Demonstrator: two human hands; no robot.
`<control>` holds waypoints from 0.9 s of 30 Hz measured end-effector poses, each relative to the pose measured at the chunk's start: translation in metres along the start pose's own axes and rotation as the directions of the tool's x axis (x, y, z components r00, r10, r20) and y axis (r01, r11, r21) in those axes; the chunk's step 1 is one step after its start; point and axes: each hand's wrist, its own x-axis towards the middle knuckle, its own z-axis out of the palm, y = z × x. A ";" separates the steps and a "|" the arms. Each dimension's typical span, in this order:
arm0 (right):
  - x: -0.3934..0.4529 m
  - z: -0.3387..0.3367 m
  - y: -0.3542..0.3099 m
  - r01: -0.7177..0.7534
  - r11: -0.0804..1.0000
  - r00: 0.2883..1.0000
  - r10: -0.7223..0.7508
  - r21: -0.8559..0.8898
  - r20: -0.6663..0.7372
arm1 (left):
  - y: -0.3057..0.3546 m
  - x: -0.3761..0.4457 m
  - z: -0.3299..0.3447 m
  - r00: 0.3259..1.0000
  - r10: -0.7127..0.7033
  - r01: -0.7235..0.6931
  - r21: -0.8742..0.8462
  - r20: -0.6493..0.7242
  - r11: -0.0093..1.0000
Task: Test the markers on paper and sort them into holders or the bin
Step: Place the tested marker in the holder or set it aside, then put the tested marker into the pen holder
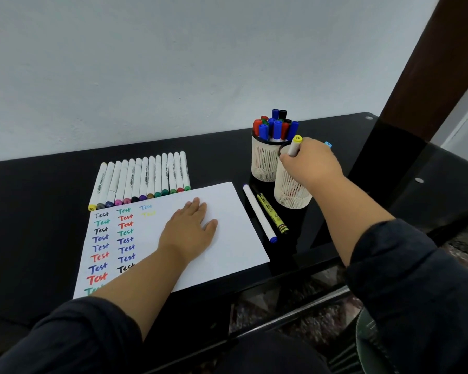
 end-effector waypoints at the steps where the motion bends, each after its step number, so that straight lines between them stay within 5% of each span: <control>1: 0.000 -0.002 -0.001 0.003 1.000 1.000 -0.003 0.005 0.006 | 0.000 0.000 0.000 1.000 -0.002 0.002 0.001 0.001 1.000; 6: -0.005 -0.006 -0.001 0.054 0.986 0.996 -0.042 0.161 -0.077 | 0.000 0.001 0.000 1.000 -0.006 0.006 0.007 0.007 1.000; 12: -0.006 -0.010 0.002 0.123 0.989 0.989 -0.115 0.084 -0.095 | 0.001 0.001 -0.002 0.999 -0.016 0.015 0.043 0.035 0.999; 15: -0.006 -0.015 0.002 0.250 0.963 0.958 -0.262 -0.101 -0.120 | 0.001 0.001 -0.005 0.997 -0.015 0.013 0.020 0.080 1.000; 21: -0.003 -0.029 -0.008 0.465 0.721 0.843 -0.538 -0.514 0.009 | -0.007 -0.003 -0.019 0.991 -0.016 0.006 0.071 0.130 0.997; 27: -0.003 -0.020 -0.031 0.603 0.533 0.728 -0.672 -0.594 0.135 | -0.026 -0.012 -0.033 0.989 -0.056 0.042 0.106 0.139 0.994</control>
